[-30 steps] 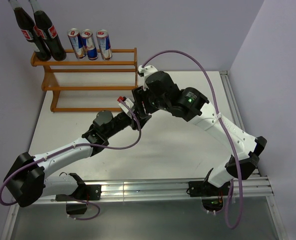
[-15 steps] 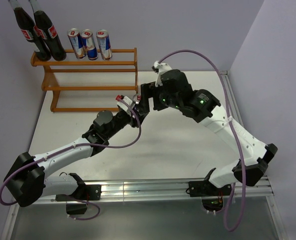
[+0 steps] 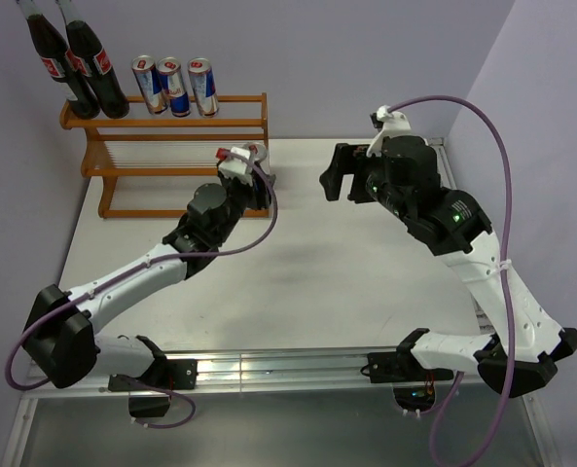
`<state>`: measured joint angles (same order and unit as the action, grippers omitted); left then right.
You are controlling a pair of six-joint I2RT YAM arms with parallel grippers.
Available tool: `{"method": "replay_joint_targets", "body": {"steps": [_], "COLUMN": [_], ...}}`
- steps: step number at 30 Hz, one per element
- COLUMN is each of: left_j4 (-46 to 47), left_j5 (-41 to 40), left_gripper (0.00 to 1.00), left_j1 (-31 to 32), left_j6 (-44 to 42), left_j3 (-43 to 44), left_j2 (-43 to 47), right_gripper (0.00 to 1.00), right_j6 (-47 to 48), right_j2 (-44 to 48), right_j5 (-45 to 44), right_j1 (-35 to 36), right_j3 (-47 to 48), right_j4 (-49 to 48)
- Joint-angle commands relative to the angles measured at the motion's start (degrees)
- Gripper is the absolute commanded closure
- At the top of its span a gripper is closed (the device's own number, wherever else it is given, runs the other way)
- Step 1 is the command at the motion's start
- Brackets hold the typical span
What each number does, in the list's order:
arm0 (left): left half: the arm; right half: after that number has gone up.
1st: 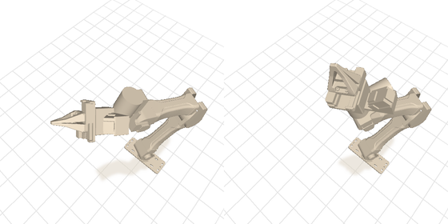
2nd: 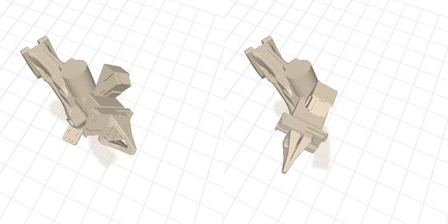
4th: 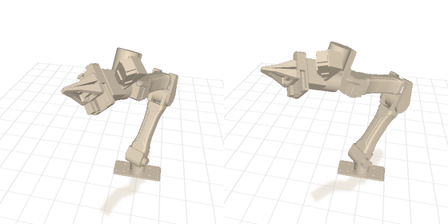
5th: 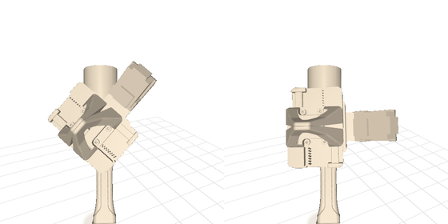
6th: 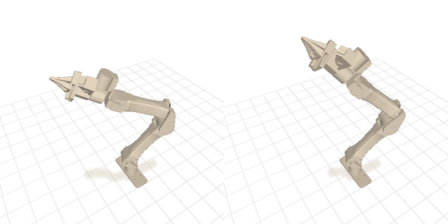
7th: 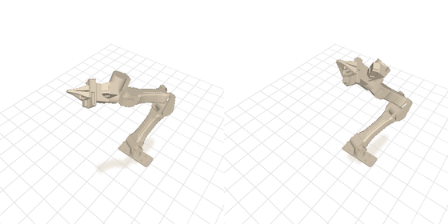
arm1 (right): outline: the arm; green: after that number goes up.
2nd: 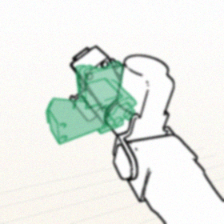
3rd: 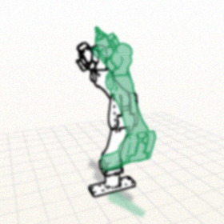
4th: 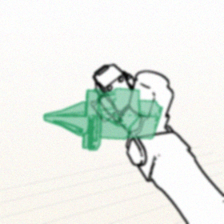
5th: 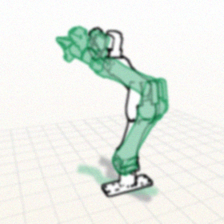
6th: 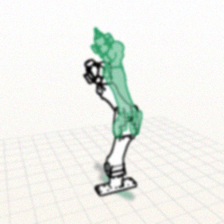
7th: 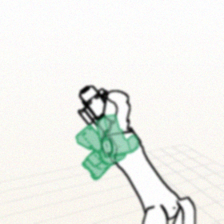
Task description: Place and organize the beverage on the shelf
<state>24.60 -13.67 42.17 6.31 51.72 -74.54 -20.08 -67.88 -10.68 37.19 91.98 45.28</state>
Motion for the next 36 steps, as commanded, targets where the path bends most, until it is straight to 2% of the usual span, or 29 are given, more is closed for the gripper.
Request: {"method": "replay_joint_targets", "body": {"steps": [1, 6, 16, 24, 29, 36], "left_j4": [0.5, -4.9, -6.8, -4.6, -1.7, -2.3], "left_j5": [-9.6, -12.1, -11.1, -12.3, -10.9, -10.8], "left_gripper": [1.0, 1.0, 1.0, 1.0, 1.0, 1.0], "left_j1": [-0.7, -3.2, -8.5, -11.6, -12.3, -13.4], "left_j6": [1.7, 1.8, -0.8, -2.6, -3.4, -4.1], "left_j3": [9.6, 21.1, 39.7, 46.0, 46.3, 49.3], "left_j2": [-2.0, -7.7, -19.6, -26.9, -27.9, -31.4], "right_gripper": [0.04, 0.04, 0.04, 0.04, 0.04, 0.04], "right_j6": [0.0, -0.1, 0.0, 1.1, 1.4, 1.6], "right_j2": [1.8, 1.9, 2.7, 2.6, 2.2, 2.0], "right_j5": [-0.5, 1.0, 3.0, 3.6, 4.1, 4.5], "right_j1": [-1.5, -1.7, -1.8, -1.8, -1.8, -1.8], "right_j3": [-1.9, -3.5, -6.2, -6.1, -5.9, -6.3], "right_j4": [-3.3, -3.9, -5.5, -6.0, -5.9, -6.0]}}
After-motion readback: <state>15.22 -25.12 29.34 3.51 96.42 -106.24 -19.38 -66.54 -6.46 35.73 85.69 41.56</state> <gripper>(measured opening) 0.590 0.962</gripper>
